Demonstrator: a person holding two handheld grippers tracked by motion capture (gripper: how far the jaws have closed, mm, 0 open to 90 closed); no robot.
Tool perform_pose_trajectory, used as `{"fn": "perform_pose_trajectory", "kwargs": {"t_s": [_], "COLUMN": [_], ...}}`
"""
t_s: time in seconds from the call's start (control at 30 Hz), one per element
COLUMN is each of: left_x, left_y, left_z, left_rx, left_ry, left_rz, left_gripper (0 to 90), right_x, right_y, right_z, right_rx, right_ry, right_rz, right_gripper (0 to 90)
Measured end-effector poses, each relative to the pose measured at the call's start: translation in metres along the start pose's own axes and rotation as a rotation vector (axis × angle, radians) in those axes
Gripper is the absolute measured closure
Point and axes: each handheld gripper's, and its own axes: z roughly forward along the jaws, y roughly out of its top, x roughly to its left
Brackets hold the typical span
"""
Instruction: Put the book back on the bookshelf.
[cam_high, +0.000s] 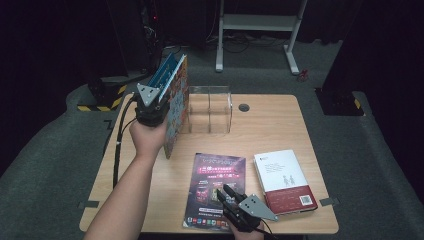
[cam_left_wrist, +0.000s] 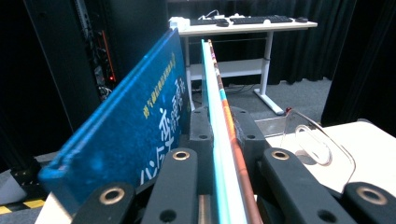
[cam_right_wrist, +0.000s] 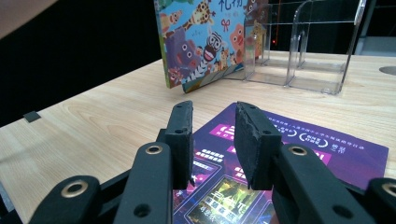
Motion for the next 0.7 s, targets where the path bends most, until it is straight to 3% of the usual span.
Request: {"fn": "perform_pose_trajectory", "kwargs": {"t_s": [0.5, 0.7], "left_x": [-0.003, -0.001], "left_y": [-0.029, -0.033], "left_z": [0.006, 0.004], "left_rx": [-0.041, -0.054], "left_ry": [0.013, 0.015], "left_rz": [-0.015, -0.023], "left_gripper": [80.9, 80.2], "right_x": [0.001, 0.002], "right_y": [-0.001, -0.002], "right_z": [0.001, 0.001], "right_rx": [0.010, 0.012], "right_ry": [0.004, 0.006], "right_rz": [-0.004, -0.001], "right_gripper": [67.4, 67.3]}}
